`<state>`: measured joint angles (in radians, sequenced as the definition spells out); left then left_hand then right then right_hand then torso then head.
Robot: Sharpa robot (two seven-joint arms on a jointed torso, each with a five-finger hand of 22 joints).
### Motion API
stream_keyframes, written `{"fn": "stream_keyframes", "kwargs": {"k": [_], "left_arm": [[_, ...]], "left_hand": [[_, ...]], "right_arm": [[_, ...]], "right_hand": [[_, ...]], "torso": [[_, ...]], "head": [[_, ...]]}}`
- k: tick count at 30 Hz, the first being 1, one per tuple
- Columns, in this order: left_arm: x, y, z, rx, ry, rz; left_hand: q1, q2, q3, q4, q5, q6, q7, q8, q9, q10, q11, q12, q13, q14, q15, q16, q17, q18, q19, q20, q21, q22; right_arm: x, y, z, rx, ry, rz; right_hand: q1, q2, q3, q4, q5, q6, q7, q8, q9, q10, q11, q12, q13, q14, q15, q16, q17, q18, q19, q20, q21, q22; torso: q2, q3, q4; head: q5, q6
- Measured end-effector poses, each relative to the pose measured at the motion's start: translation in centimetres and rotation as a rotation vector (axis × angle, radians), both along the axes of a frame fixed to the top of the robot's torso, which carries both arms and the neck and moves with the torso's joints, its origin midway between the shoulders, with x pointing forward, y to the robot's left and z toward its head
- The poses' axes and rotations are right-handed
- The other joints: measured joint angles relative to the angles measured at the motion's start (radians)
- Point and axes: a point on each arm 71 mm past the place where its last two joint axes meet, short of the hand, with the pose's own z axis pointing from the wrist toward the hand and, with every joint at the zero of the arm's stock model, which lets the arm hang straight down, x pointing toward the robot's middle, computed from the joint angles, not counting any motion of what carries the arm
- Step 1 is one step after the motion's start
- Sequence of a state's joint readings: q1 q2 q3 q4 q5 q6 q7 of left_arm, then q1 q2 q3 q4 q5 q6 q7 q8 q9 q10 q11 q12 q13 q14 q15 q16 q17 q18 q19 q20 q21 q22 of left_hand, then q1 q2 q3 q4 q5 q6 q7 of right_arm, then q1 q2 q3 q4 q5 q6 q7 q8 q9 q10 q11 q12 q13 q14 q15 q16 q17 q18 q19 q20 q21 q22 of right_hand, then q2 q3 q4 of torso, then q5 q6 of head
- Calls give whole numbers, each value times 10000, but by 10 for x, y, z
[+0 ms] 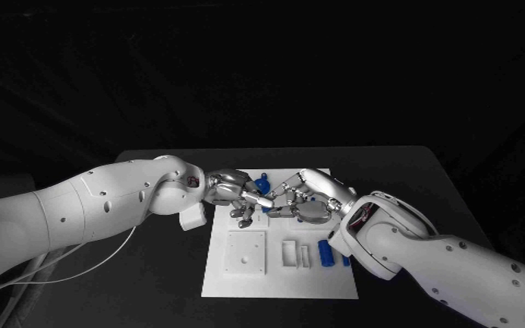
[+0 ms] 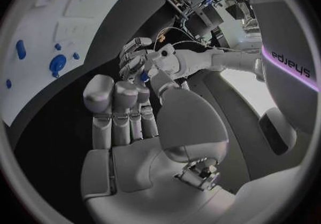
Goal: Assemble the parts on the task board
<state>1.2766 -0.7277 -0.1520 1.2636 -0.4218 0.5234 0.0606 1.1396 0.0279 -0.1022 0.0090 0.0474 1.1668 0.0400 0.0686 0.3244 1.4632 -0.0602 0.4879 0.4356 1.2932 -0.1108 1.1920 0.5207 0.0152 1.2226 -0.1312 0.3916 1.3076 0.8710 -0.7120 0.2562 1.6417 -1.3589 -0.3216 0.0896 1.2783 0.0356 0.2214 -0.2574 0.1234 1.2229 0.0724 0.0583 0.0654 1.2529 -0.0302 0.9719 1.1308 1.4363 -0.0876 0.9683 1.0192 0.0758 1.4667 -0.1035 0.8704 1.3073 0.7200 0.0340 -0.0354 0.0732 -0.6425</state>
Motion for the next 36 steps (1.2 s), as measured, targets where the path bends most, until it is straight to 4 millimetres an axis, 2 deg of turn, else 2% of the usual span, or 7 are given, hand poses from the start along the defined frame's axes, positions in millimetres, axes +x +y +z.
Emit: {"fn": "stream_keyframes", "kwargs": {"k": [7, 11, 23, 25, 32, 34, 36], "left_arm": [[0, 2, -1, 36, 114, 107], [0, 2, -1, 37, 178, 145], [1, 6, -1, -109, 337, 438], [2, 7, -1, -123, 345, 545], [3, 13, -2, -22, 313, 969], [3, 14, -3, 28, 290, 1078], [3, 15, -3, 71, 267, 1171]], "left_hand": [[-88, -503, 30, 134, 0, -442, 210, -22, -866, -143, 142, 0, 43, -125, 125, 0, -62, 1, -41, 98, -117, 0], [-60, -782, 272, 423, -1, -497, 216, -21, -1331, -165, 164, 0, 70, -162, 162, 82, -110, 1, -42, 98, -226, -1], [-17, -846, 417, 716, -1, -566, 286, -22, -1809, -214, 213, 0, 79, -200, 200, 155, -220, 1, -5, 133, -308, -2], [-24, -838, 475, 774, 140, -567, 286, 24, -1801, -214, 213, 0, 95, -200, 200, 155, -250, 0, -5, 134, -308, -2], [-453, -783, 468, 766, 1377, -846, 243, 605, -1472, -324, 250, 88, 95, -234, 234, 243, -366, 1, -41, 169, -377, -3], [-599, -850, 477, 775, 1619, -1218, 228, 1212, -1179, -411, 204, 166, 104, -268, 200, 278, -414, 1, -41, 169, -377, -3], [-727, -883, 542, 897, 1646, -1483, 195, 1737, -836, -485, 233, 236, 116, -268, 199, 316, -449, 0, -41, 169, -377, -3]], "right_arm": [[1, -2, 0, -69, -48, -181], [2, -3, -1, -105, -68, -271], [5, -7, -2, -260, -82, -634], [5, -7, -2, -266, -92, -692], [6, -10, -3, -179, 82, -977], [6, -10, -4, -126, 180, -1069], [7, -11, -5, -90, 266, -1169]], "right_hand": [[-7, 6, -27, 26, 5, 1, 0, -17, 0, 0, 2, -43, 0, 0, 0, 0, 6, 1, 0, 0, 0, 0], [-16, 14, -2, 52, 5, 1, 0, 7, 0, 0, 2, -43, -4, 0, 0, 0, 6, 0, 0, 0, 0, 0], [-16, 12, -14, 96, 3, 2, -1, 7, -1, 52, -20, -81, -21, 1, 1, -1, 5, 1, 0, 1, -6, 3], [-16, 12, 14, 125, 7, 2, -1, 7, 0, 52, -20, -81, -22, 0, 2, -1, 5, 0, 0, 1, -5, 8], [-69, -42, 84, 158, 60, 2, -1, 8, 0, 53, -19, -121, -49, 38, -35, -1, 23, 0, -37, -36, -6, 8], [-69, -42, 97, 146, 60, 2, -1, 8, 0, 52, -18, -121, -49, 38, -35, -1, 23, 0, -37, -36, -6, 7], [-69, -42, 97, 146, 60, 2, -1, 8, 0, 52, -18, -121, -49, 38, -35, -1, 23, 0, -37, -36, -6, 7]], "torso": [[0, -1, -1], [-1, -1, 0], [-1, -2, -2], [-1, -2, -1], [-1, 6, 0], [-1, 6, 0], [-1, 3, 0]], "head": [[-47, 27], [-49, 28], [-75, 16], [-81, 14], [-82, 30], [-81, 39], [-81, 46]]}}
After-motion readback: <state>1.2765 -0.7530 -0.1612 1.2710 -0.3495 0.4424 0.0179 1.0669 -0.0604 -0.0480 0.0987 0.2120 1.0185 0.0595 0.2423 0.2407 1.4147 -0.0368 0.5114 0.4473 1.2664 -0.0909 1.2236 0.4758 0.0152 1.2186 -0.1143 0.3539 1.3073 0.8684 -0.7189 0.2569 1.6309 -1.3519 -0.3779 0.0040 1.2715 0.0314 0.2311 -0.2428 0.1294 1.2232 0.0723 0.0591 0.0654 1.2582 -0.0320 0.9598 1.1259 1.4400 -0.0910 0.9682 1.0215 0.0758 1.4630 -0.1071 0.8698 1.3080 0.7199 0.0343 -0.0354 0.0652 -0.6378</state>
